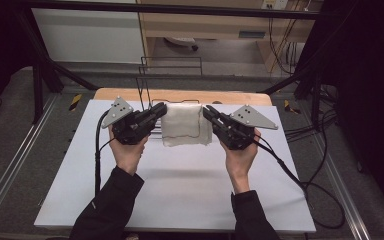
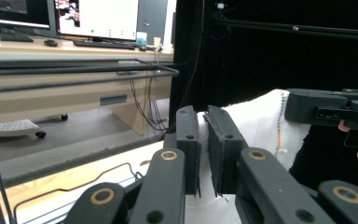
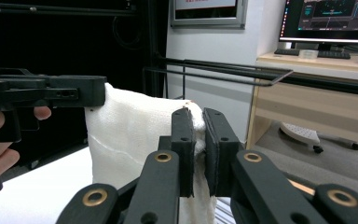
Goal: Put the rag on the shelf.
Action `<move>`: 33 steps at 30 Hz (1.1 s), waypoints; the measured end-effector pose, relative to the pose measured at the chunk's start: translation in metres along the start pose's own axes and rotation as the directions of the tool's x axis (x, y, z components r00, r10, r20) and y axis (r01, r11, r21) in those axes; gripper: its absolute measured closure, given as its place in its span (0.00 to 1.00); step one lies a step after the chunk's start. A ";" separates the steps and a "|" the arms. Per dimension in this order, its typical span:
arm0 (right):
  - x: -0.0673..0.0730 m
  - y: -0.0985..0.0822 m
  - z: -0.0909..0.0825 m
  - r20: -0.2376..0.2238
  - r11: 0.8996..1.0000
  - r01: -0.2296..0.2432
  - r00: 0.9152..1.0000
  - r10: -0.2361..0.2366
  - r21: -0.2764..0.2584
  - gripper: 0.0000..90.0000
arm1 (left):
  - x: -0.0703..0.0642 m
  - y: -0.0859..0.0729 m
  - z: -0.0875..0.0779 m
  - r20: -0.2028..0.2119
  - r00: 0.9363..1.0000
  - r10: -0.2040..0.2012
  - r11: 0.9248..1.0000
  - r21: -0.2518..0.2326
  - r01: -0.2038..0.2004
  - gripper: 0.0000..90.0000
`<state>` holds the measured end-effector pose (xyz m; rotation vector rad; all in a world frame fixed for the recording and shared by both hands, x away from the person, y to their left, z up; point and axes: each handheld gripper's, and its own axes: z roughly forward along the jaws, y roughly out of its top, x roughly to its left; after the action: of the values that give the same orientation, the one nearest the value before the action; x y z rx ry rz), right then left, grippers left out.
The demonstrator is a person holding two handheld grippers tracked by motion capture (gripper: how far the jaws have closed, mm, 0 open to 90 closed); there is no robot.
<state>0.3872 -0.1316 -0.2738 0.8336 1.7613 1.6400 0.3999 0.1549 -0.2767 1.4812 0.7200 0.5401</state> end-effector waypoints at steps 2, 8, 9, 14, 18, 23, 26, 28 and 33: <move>0.000 0.003 0.002 0.000 1.000 -0.004 1.000 0.004 -0.007 0.93 | 0.001 0.003 0.000 -0.001 1.000 0.000 1.000 -0.005 0.000 0.93; -0.002 0.012 0.009 0.003 1.000 0.003 1.000 -0.003 -0.013 0.93 | 0.006 0.011 0.002 -0.011 1.000 -0.003 1.000 -0.013 0.003 0.93; -0.002 0.013 0.010 0.002 1.000 0.005 1.000 -0.005 -0.017 0.93 | 0.007 0.012 0.003 -0.013 1.000 -0.002 1.000 -0.014 0.002 0.93; -0.003 0.021 0.016 0.007 1.000 0.018 1.000 -0.018 -0.017 0.93 | 0.011 0.019 0.004 -0.023 1.000 0.008 1.000 -0.022 -0.008 0.93; -0.003 0.029 0.021 0.012 0.999 0.031 0.999 -0.031 -0.018 0.93 | 0.014 0.027 0.005 -0.035 0.999 0.010 0.999 -0.033 -0.011 0.93; -0.003 0.039 0.027 0.014 0.999 0.029 1.000 -0.028 -0.036 0.93 | 0.018 0.038 0.006 -0.043 0.999 0.013 0.999 -0.048 -0.015 0.93; -0.003 0.045 0.031 0.016 0.998 0.038 0.999 -0.037 -0.043 0.93 | 0.021 0.044 0.005 -0.049 0.999 0.016 0.998 -0.056 -0.018 0.93; -0.002 0.048 0.034 0.016 0.998 0.038 0.999 -0.037 -0.046 0.93 | 0.024 0.048 0.005 -0.052 0.999 0.016 0.998 -0.057 -0.019 0.93; -0.003 0.057 0.039 0.018 0.998 0.049 0.999 -0.048 -0.050 0.93 | 0.027 0.057 0.006 -0.061 0.998 0.020 0.997 -0.067 -0.024 0.93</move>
<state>0.4223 -0.1062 -0.2197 0.7734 1.7085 1.6342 0.4290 0.1724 -0.2231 1.4160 0.7259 0.6227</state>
